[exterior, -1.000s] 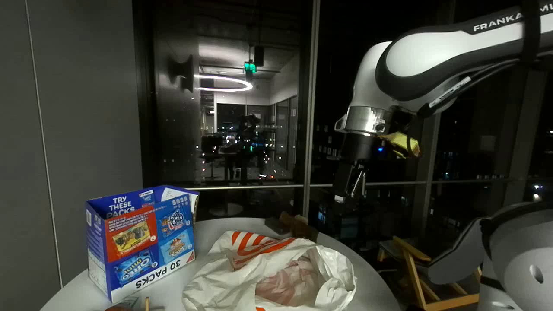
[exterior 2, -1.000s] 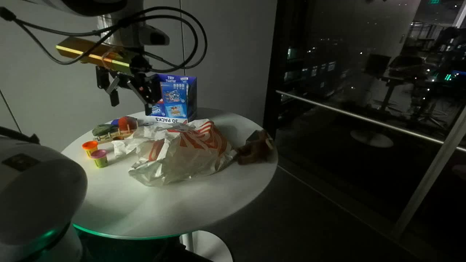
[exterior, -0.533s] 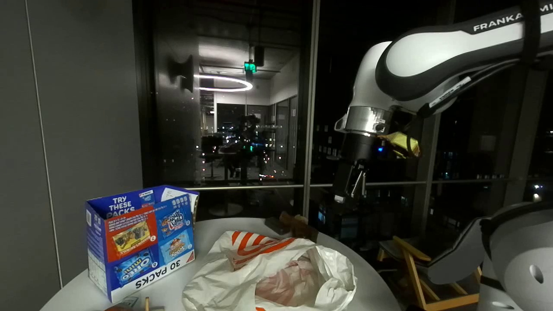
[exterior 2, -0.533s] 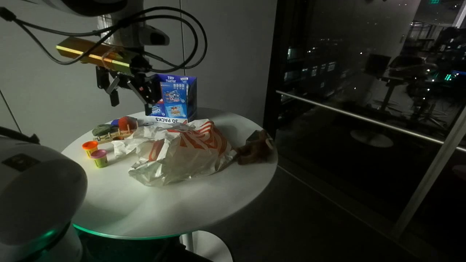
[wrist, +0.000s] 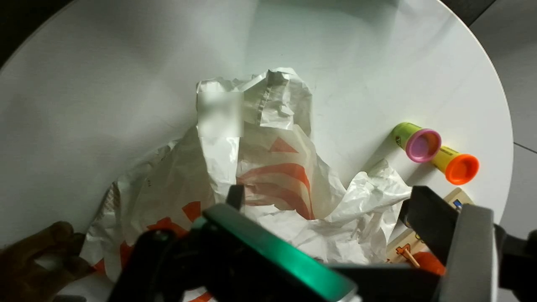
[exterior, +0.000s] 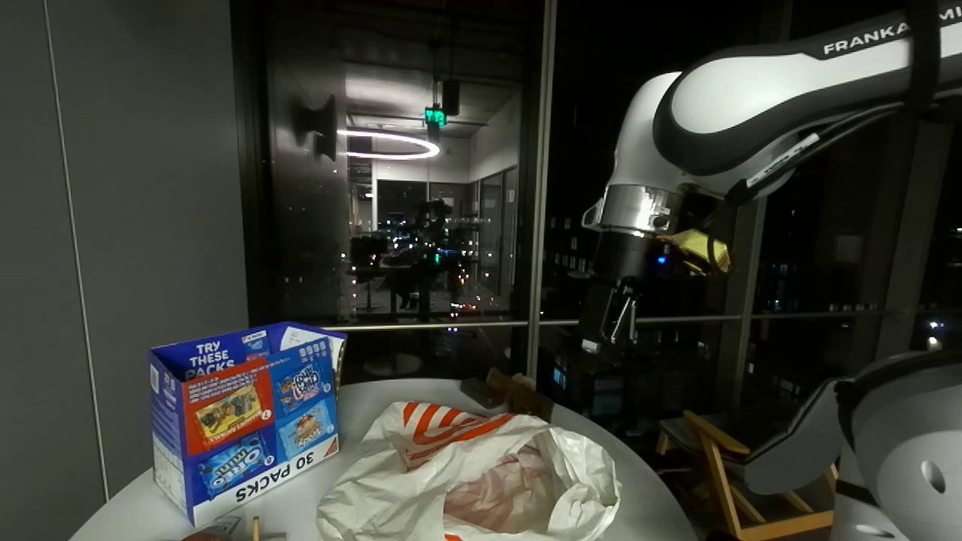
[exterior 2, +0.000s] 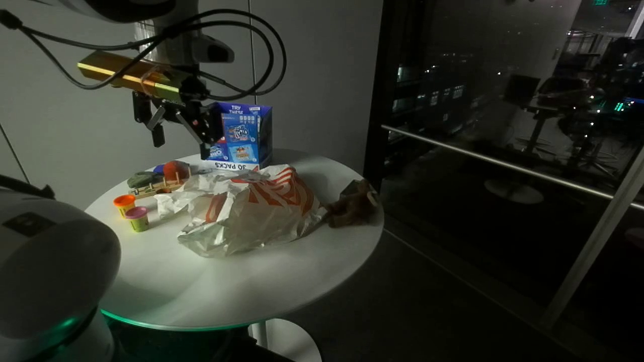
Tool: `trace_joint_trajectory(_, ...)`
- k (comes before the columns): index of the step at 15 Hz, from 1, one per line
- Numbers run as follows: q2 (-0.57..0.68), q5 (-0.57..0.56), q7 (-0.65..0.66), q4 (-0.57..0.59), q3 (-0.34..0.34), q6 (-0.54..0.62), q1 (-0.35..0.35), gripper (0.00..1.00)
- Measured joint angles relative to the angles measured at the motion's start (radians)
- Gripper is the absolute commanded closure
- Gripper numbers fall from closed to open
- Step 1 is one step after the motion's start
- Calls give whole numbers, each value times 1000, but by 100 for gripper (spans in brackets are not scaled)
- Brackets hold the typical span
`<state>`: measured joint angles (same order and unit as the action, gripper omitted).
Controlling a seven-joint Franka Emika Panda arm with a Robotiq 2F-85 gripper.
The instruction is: Lift the two small yellow containers with the purple and orange lid and the peach plush toy from the table and put them in the plastic
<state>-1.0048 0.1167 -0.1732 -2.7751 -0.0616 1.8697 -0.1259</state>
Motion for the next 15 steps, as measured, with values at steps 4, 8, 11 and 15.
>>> trace_joint_trajectory(4,0,0,0,0,0,0,0,0)
trace_joint_trajectory(8,0,0,0,0,0,0,0,0)
trace_joint_trajectory(11,1,0,0,0,17,2,-4,0)
trace_joint_trajectory(15,28,3,1,10,111,65,-70,0)
